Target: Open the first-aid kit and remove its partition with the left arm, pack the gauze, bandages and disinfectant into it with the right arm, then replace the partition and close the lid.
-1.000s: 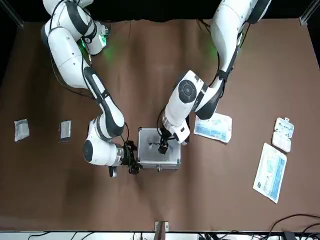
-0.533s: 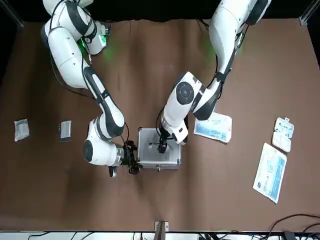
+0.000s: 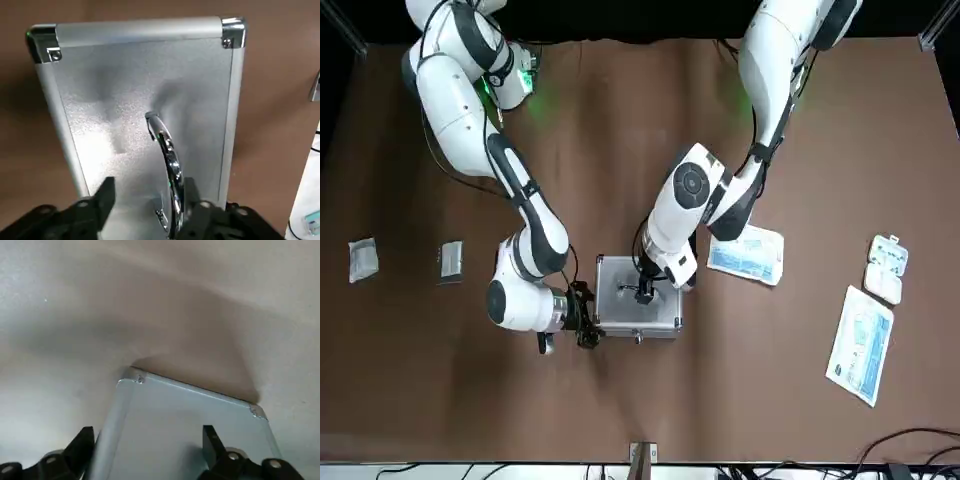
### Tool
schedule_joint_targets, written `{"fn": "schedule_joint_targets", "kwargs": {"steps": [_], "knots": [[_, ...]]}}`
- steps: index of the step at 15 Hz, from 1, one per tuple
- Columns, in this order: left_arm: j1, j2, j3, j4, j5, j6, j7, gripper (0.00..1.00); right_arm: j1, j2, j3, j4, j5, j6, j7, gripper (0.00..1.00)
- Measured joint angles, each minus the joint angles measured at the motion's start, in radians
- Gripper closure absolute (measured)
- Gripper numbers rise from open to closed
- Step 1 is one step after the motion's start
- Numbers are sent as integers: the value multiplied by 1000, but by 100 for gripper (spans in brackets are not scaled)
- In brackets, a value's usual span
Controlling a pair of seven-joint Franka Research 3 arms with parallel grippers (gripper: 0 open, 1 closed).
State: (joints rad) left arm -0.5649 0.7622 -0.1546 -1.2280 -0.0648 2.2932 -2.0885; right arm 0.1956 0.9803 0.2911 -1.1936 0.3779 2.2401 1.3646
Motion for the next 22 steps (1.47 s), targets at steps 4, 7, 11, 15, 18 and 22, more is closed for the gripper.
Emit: {"fn": "schedule_joint_targets", "kwargs": {"steps": [4, 7, 11, 15, 18, 22], "knots": [[0, 0, 1, 3, 0, 0, 0, 61, 0, 0, 0, 0, 0, 0, 0, 7], [0, 0, 3, 5, 0, 3, -9, 87, 0, 0, 0, 0, 0, 0, 0, 7], [0, 0, 4, 6, 0, 3, -11, 87, 0, 0, 0, 0, 0, 0, 0, 7], [-1, -2, 4, 10, 0, -7, -11, 87, 0, 0, 0, 0, 0, 0, 0, 7], [-4, -22, 1, 13, 0, -38, -11, 87, 1, 0, -1, 0, 0, 0, 0, 7], [-11, -51, -1, 13, 0, -95, -22, 87, 1, 0, -1, 0, 0, 0, 0, 7]]}}
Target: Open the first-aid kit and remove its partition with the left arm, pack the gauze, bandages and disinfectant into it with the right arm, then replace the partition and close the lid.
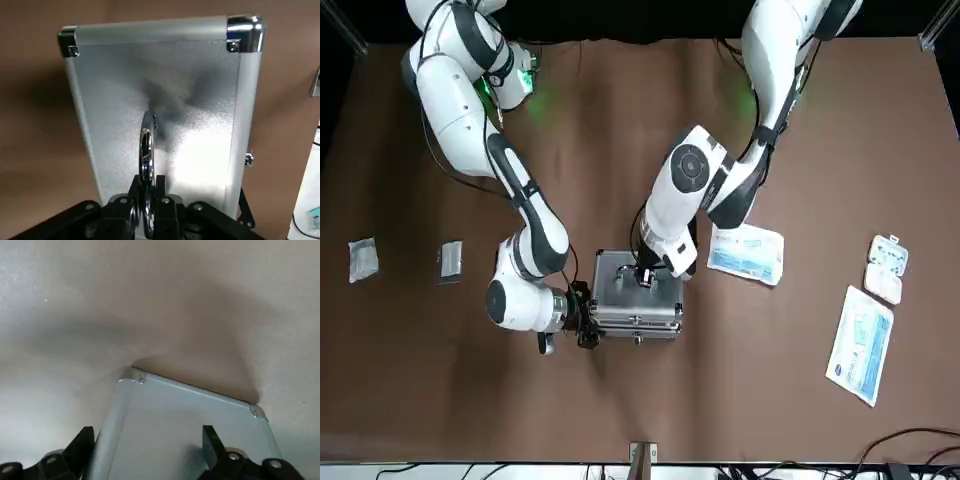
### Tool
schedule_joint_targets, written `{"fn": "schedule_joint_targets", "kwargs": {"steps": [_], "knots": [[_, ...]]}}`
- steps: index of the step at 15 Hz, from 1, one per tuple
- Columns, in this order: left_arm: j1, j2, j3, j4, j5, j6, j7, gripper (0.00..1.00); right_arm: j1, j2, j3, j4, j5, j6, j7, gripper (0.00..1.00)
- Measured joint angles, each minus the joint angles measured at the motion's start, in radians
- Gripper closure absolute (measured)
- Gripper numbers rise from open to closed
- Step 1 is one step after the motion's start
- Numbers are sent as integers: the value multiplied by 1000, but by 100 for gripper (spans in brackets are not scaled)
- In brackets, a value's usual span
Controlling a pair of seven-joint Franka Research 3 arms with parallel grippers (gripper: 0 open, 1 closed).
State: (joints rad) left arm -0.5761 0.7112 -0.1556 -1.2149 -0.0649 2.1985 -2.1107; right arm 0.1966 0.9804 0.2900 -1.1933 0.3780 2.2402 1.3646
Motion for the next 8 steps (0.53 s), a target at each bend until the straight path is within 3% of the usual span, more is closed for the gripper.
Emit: {"fn": "schedule_joint_targets", "kwargs": {"steps": [8], "knots": [[0, -32, -24, 0, 0, -91, -20, 87, 0, 0, -1, 0, 0, -1, 0, 7]]}}
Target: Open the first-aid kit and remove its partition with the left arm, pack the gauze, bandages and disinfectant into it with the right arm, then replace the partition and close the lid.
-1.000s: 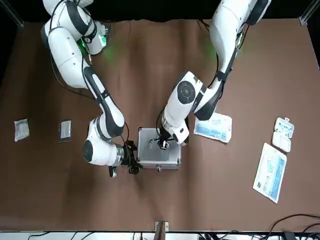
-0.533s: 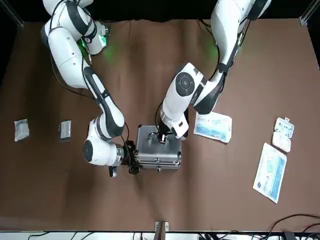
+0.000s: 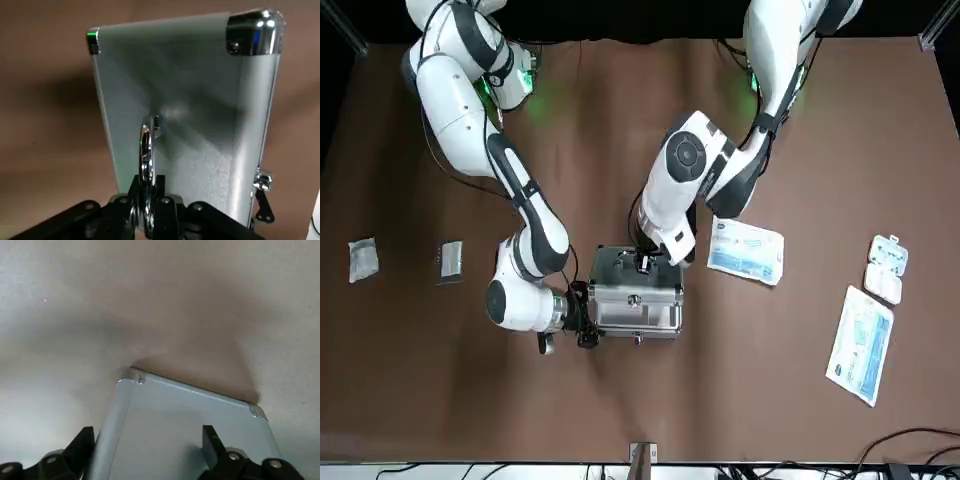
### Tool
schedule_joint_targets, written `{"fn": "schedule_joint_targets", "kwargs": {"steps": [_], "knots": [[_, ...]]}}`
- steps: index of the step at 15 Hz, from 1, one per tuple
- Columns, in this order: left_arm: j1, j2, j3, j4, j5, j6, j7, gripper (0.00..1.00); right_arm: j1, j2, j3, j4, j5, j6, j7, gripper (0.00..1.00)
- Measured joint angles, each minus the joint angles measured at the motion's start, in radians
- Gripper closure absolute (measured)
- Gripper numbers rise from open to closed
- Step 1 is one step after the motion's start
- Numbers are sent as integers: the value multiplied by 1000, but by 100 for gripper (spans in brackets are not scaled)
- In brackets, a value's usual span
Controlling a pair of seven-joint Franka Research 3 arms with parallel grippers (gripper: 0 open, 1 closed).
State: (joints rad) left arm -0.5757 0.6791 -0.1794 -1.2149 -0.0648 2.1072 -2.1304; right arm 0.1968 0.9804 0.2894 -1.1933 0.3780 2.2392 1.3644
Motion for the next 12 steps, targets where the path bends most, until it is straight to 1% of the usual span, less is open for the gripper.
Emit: {"fn": "schedule_joint_targets", "kwargs": {"steps": [7, 12], "knots": [[1, -16, -22, -3, 0, -67, -16, 87, 0, 0, 0, 0, 0, -1, 0, 7], [1, -25, -31, -12, 0, -90, -44, 87, 0, 0, -1, 0, 0, -2, -1, 7]]}}
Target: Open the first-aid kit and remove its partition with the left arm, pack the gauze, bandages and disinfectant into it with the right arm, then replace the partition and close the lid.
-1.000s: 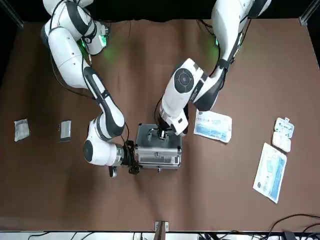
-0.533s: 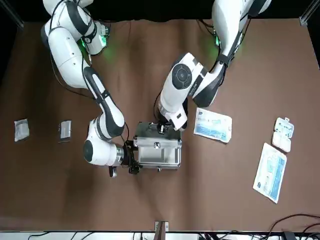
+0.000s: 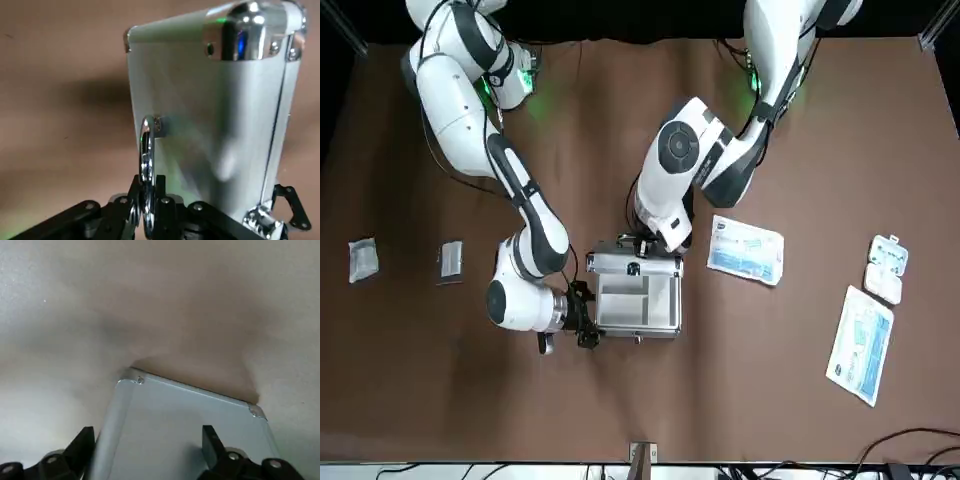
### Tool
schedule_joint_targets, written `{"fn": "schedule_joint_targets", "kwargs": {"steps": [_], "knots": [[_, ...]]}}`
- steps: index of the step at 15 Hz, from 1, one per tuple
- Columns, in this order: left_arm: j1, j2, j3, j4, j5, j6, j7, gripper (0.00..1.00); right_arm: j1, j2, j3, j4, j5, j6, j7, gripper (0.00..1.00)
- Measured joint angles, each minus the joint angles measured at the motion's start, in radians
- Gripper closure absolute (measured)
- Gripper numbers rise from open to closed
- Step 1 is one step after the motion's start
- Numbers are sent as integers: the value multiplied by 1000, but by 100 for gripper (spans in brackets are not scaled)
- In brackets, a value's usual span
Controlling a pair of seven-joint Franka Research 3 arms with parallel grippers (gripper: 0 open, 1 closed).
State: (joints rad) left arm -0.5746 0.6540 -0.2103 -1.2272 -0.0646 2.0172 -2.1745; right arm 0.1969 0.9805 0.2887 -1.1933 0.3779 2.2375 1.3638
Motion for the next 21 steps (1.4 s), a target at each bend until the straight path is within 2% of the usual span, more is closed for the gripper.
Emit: {"fn": "schedule_joint_targets", "kwargs": {"steps": [6, 8, 9, 14, 21], "knots": [[-5, -12, -11, -20, 6, -10, -4, 83, 1, 0, 0, 0, 0, 0, 0, 7], [-19, -12, -23, -27, 6, -10, -5, 67, 1, 0, 0, 0, 0, 0, 0, 7], [-33, -12, -24, -32, 6, -18, -6, 48, 1, 0, 0, 0, 0, 0, 0, 7], [-38, -12, -24, -43, 6, -41, -6, 37, 1, 0, 0, 0, 0, 0, 0, 7], [-56, -31, -27, -88, 6, -63, -6, 29, 1, 0, 0, 0, 0, 0, 0, 7]]}}
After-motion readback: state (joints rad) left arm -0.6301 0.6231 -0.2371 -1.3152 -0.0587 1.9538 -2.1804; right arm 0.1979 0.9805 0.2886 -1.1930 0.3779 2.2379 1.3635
